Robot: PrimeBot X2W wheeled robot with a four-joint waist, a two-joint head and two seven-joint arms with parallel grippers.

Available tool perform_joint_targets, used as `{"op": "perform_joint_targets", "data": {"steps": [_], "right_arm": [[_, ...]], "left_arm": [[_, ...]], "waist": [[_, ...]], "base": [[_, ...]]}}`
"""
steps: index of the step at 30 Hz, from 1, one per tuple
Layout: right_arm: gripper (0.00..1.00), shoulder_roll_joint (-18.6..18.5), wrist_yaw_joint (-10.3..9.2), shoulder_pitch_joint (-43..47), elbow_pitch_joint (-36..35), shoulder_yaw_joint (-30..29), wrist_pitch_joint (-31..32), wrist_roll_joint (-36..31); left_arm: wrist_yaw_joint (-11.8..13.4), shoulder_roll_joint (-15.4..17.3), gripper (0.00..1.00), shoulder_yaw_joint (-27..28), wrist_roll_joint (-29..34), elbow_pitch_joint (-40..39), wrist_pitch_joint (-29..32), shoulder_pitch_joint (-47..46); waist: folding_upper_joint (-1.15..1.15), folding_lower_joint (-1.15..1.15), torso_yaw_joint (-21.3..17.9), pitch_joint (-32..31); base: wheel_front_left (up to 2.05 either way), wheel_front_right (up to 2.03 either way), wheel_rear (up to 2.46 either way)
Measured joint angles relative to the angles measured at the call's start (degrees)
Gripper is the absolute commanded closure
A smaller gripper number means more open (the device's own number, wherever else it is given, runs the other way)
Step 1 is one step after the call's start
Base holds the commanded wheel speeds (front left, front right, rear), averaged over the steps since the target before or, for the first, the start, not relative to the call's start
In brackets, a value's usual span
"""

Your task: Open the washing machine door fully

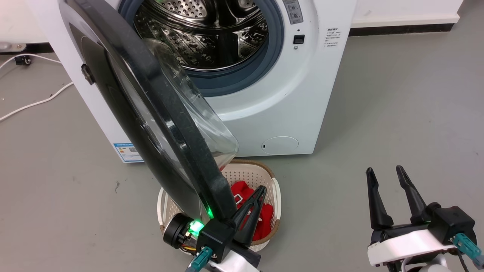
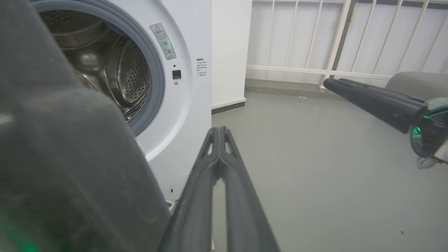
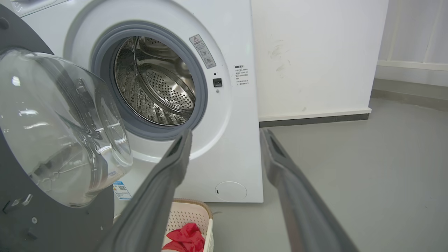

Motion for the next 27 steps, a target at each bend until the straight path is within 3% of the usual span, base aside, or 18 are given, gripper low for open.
{"op": "perform_joint_targets", "data": {"steps": [15,27], "right_arm": [[0.00,0.0,0.00,0.0,0.6,0.6,0.0,0.9],[0.00,0.0,0.00,0.3,0.8,0.3,0.2,1.3]], "left_arm": [[2.0,-0.9,1.00,2.1,-0.1,-0.8,0.0,1.1],[4.5,1.1,1.00,5.4,-0.2,-7.1,0.0,10.8]], "waist": [[0.00,0.00,0.1,0.2],[0.00,0.00,3.4,-0.2]], "base": [[0.00,0.00,0.00],[0.00,0.00,0.00]]}}
